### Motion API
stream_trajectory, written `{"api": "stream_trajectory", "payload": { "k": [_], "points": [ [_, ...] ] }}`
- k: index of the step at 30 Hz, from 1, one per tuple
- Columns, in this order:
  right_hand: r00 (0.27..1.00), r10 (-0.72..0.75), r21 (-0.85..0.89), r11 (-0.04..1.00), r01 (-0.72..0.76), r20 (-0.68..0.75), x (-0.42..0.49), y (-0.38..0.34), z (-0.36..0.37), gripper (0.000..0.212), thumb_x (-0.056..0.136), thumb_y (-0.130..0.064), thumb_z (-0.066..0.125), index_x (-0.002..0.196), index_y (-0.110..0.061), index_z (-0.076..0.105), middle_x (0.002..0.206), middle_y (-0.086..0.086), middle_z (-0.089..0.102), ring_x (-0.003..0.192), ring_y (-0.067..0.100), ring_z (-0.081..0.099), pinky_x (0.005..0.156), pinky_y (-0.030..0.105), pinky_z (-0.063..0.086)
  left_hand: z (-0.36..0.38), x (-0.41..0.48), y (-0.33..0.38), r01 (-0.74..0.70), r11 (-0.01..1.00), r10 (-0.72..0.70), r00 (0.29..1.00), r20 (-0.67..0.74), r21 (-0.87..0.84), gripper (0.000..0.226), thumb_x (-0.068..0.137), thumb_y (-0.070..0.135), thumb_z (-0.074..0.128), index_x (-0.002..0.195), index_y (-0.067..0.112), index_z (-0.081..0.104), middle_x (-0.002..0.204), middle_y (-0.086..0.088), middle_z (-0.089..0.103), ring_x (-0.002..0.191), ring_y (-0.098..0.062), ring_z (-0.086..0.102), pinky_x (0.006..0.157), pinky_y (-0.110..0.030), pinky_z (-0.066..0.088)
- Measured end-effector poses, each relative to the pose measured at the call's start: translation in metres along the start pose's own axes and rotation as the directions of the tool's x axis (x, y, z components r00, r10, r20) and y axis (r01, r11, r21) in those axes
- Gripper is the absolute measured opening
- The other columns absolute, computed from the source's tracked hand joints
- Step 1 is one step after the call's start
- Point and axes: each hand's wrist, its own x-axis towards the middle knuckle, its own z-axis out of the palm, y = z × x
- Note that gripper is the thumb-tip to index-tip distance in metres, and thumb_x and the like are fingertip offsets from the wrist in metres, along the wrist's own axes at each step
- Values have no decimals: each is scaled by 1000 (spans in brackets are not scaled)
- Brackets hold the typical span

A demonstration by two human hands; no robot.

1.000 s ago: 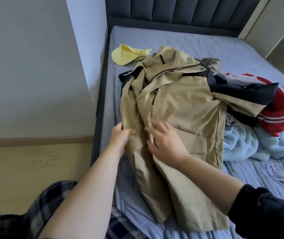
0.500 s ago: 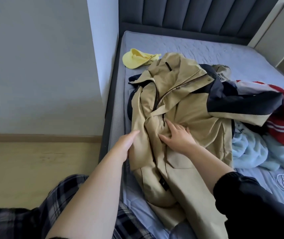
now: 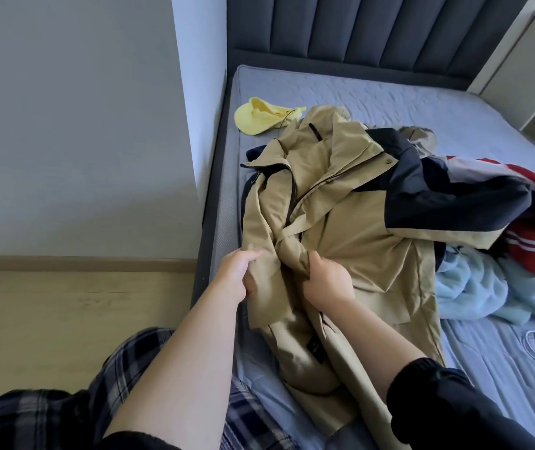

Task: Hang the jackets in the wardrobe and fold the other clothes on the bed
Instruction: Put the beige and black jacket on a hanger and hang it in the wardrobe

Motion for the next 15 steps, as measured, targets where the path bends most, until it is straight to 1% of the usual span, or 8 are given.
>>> {"api": "stream_trajectory", "payload": {
  "k": [3, 5, 8, 10, 11, 12, 13, 15],
  "points": [
    [995, 39, 0, 999, -39, -91, -8, 15, -10, 21, 75, -8, 52, 86, -14, 36, 80, 9, 59, 78, 35, 59, 56, 31, 33, -6, -5, 0, -179, 983, 182, 948, -262, 36, 30, 74, 4, 72, 103, 12, 67, 98, -12, 69, 84, -27, 63, 73, -32, 52],
    [982, 78, 7, 997, -77, -173, -9, 30, -26, 20, 73, -4, 51, 84, -14, 37, 79, 8, 58, 75, 35, 58, 56, 31, 34, -5, -15, 3, -352, 902, 428, 800, -420, 250, 44, 74, 5, 72, 116, 17, 64, 107, -7, 67, 83, -22, 60, 60, -22, 41],
    [929, 160, 49, 987, -152, -334, -9, 51, -50, 24, 69, 1, 54, 83, -13, 40, 80, 7, 53, 72, 35, 56, 57, 31, 34, 7, -32, 11, -486, 634, 759, 543, -361, 601, 44, 79, 15, 72, 121, 23, 62, 107, -3, 68, 94, -24, 62, 69, -24, 36],
    [870, 158, 99, 987, -125, -467, -8, 60, -59, 31, 63, 6, 57, 89, -8, 50, 91, 11, 57, 81, 38, 57, 63, 33, 36, 13, -40, 14, -536, 530, 839, 445, -314, 657, 32, 82, 21, 72, 113, 20, 66, 95, -1, 69, 87, -24, 61, 65, -25, 35],
    [843, 134, 100, 990, -95, -521, -7, 62, -61, 41, 59, 8, 58, 99, -4, 55, 104, 15, 59, 92, 40, 57, 71, 37, 41, 10, -39, 14, -542, 508, 848, 450, -279, 669, 17, 84, 23, 69, 99, 18, 67, 82, 2, 66, 79, -25, 59, 59, -25, 33],
    [833, 94, 79, 995, -60, -545, -7, 62, -62, 56, 57, 11, 59, 111, -3, 57, 121, 18, 57, 107, 41, 54, 83, 43, 43, 6, -35, 14, -504, 512, 823, 519, -229, 696, 9, 86, 24, 65, 82, 16, 63, 69, 5, 58, 71, -25, 54, 53, -25, 30],
    [856, 39, 41, 999, -20, -515, -6, 61, -60, 70, 57, 12, 59, 125, -6, 54, 136, 19, 49, 119, 41, 48, 95, 47, 40, 1, -30, 14, -414, 507, 755, 636, -158, 756, 20, 88, 24, 60, 71, 15, 54, 64, 4, 52, 67, -26, 50, 50, -26, 29],
    [948, -56, -11, 998, 55, -312, -8, 52, -48, 88, 64, 11, 55, 143, -23, 39, 153, 10, 31, 131, 36, 39, 103, 46, 37, -6, -25, 12, -170, 383, 467, 884, -31, 908, 20, 92, 25, 51, 75, 16, 54, 70, 0, 52, 66, -23, 50, 53, -27, 35]
  ]
}}
